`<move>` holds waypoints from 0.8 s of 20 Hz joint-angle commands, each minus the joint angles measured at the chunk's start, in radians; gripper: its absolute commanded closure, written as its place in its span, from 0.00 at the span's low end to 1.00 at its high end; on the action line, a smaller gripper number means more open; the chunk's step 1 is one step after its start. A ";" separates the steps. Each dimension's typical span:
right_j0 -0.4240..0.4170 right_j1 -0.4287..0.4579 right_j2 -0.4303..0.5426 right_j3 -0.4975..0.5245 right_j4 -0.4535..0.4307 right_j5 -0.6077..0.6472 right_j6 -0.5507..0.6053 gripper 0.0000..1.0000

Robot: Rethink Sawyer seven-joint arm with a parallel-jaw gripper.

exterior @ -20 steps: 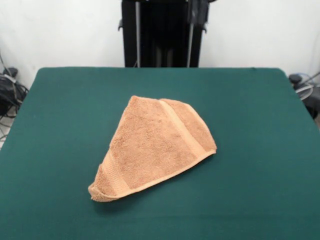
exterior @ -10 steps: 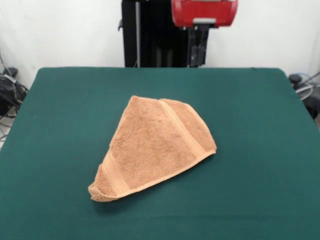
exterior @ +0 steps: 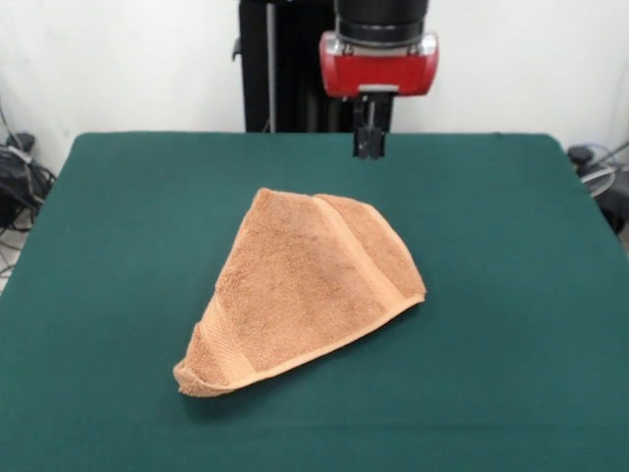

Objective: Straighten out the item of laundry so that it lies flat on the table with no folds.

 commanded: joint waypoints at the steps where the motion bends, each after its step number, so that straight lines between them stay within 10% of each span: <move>1: 0.023 0.061 -0.053 -0.005 -0.017 -0.016 0.124 1.00; 11: 0.074 0.119 -0.114 -0.061 -0.059 -0.052 0.117 1.00; 12: 0.080 0.119 -0.122 -0.066 -0.058 -0.051 0.120 0.00; 16: 0.104 0.122 -0.147 -0.075 -0.055 -0.055 0.131 0.00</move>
